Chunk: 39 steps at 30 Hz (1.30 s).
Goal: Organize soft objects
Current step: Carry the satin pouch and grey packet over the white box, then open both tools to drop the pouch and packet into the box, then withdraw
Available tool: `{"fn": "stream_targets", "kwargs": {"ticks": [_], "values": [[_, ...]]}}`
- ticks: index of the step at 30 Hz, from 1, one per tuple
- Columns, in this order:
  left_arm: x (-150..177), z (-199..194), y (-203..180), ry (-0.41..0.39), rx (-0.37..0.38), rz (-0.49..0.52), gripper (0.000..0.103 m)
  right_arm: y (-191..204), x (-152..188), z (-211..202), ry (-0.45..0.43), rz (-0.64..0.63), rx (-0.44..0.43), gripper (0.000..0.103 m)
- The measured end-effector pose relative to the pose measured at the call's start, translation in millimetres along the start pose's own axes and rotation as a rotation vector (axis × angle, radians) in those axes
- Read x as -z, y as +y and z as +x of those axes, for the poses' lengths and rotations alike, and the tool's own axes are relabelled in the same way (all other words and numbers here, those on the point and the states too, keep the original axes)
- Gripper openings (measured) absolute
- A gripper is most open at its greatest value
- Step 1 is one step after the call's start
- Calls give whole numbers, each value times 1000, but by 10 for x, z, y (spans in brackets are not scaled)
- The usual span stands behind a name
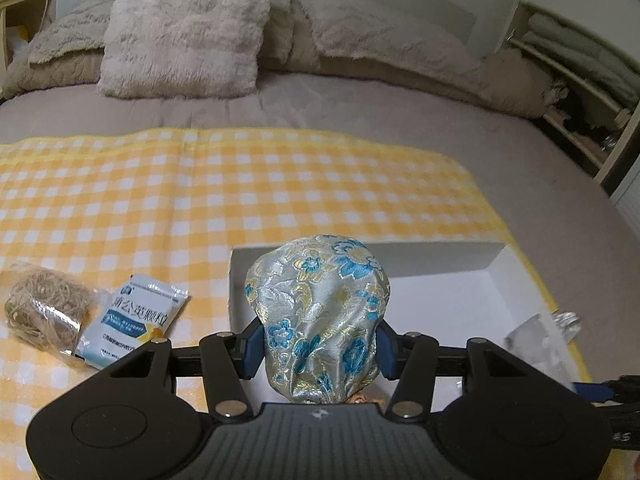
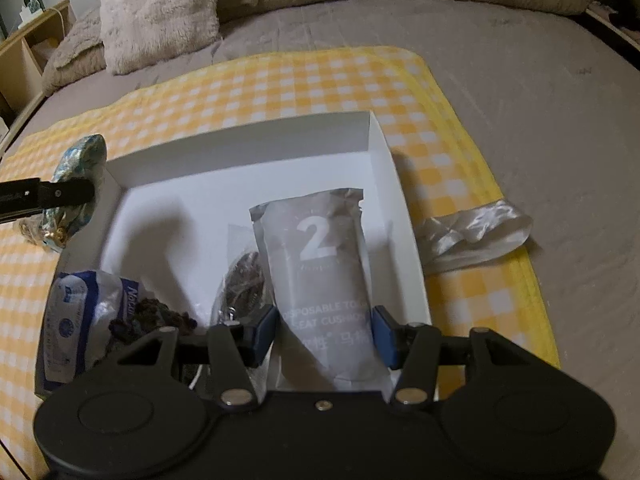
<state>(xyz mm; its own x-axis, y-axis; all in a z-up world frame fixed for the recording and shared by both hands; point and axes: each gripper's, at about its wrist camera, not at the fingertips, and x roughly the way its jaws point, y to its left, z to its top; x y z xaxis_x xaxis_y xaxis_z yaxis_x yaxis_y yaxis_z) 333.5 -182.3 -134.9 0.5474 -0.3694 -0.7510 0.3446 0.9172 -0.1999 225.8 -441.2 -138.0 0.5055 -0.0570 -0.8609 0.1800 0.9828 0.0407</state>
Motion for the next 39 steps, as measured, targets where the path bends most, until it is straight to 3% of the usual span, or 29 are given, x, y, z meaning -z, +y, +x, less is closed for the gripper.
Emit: {"fn": "stream_targets", "kwargs": {"ticks": [7, 10, 17, 22, 25, 27, 29, 34, 39], "values": [[32, 174, 61, 24, -38, 23, 55, -40, -14, 20, 2, 22, 12, 53], [47, 202, 70, 43, -32, 20, 63, -33, 2, 48, 16, 29, 6, 55], [95, 145, -21, 59, -10, 55, 82, 26, 48, 91, 41, 7, 52, 70], [99, 39, -67, 47, -12, 61, 87, -1, 41, 5, 28, 30, 49, 73], [73, -21, -35, 37, -14, 52, 87, -14, 41, -83, 26, 22, 32, 66], [60, -65, -19, 28, -12, 43, 87, -20, 71, -136, 43, 31, 13, 44], [49, -107, -4, 20, -9, 36, 87, -14, 104, -151, 70, 37, -11, 36], [41, -148, -5, 14, 1, 20, 88, 74, 189, 55, 141, -41, 47, 36], [55, -209, -41, 13, 16, 35, 88, 129, 202, 92, 151, -60, 70, 38]]}}
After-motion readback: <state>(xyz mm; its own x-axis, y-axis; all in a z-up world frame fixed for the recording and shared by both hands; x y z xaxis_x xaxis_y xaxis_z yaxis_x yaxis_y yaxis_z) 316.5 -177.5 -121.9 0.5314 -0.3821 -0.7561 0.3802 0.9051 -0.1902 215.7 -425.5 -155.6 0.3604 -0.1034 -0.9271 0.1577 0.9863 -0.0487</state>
